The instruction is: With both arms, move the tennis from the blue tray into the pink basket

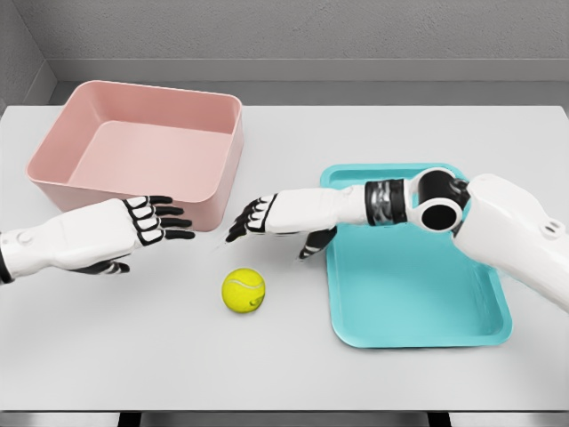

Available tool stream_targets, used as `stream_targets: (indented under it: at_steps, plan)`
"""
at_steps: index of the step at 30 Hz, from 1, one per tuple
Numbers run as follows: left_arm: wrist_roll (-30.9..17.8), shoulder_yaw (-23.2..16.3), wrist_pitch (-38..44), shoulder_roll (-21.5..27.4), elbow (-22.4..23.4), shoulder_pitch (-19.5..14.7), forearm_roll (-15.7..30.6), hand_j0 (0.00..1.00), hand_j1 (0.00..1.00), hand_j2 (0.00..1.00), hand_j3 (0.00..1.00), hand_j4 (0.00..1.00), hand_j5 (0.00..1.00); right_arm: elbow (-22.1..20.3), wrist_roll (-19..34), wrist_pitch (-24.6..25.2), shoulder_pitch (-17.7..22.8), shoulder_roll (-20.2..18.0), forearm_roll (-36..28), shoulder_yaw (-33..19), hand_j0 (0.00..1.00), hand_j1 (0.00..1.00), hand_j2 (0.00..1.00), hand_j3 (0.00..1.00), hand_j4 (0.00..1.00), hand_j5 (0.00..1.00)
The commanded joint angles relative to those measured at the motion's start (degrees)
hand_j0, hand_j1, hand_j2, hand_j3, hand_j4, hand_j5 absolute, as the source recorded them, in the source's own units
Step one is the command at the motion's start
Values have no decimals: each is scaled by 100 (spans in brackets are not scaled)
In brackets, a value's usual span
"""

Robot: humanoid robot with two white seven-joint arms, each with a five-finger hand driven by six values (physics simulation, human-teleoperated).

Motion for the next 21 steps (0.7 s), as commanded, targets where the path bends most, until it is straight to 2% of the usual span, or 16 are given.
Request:
stream_targets:
  at_steps: [1, 2, 4, 5, 6, 10, 11, 14, 16, 17, 19, 21]
  plan:
    - [193, -3, 0, -71, -1, 26, 36, 100, 100, 100, 100, 100, 100, -10, -1, 10, -17, -256, -106, -43, 100, 100, 100, 100, 100, 100]
    - [193, -65, 0, -282, -1, 61, 18, 100, 100, 100, 100, 100, 100, -10, -10, 10, -26, -405, -124, -139, 100, 100, 100, 100, 100, 100]
    - [149, -206, 0, -300, 8, 53, -166, 100, 100, 100, 100, 100, 100, -10, -10, 10, -35, -687, -124, -420, 100, 100, 100, 100, 100, 100]
    - [140, -206, 0, -282, 8, 0, -377, 100, 100, 100, 100, 100, 100, -1, 8, 10, -26, -818, -124, -535, 100, 100, 100, 100, 100, 100]
    - [43, -206, 0, -247, 8, -255, -571, 100, 100, 100, 100, 100, 100, 8, 25, 10, -61, -942, -106, -570, 100, 100, 100, 100, 100, 100]
    - [-176, -206, 0, -335, 8, -448, -887, 100, 100, 100, 100, 100, 100, 52, 17, 10, -35, -1328, -97, -702, 100, 100, 100, 100, 100, 100]
    - [-177, -214, 0, -590, 8, -439, -1019, 100, 100, 100, 100, 100, 100, 60, 17, 10, -18, -1390, -97, -764, 100, 100, 100, 100, 100, 100]
    - [-168, -223, 0, -766, -1, -536, -1010, 100, 100, 100, 100, 100, 100, 78, 17, 10, -18, -1399, -97, -781, 100, 100, 100, 100, 100, 100]
    - [-133, -232, 0, -704, 8, -870, -966, 100, 100, 100, 100, 100, 100, 87, -80, 10, 0, -1469, -106, -807, 100, 100, 100, 100, 100, 100]
    - [-115, -232, 0, -652, -1, -1037, -852, 100, 100, 100, 100, 100, 100, 96, -308, 10, 18, -1513, -115, -807, 100, 100, 100, 100, 100, 100]
    - [-97, -179, 0, -695, -1, -1081, -747, 100, 100, 100, 100, 100, 100, 122, -396, 10, 35, -1627, -106, -904, 100, 100, 100, 100, 100, 100]
    - [-115, -197, 0, -669, 8, -1046, -378, 100, 100, 100, 100, 100, 100, 148, -396, 10, 70, -1662, -115, -948, 100, 100, 100, 100, 100, 100]
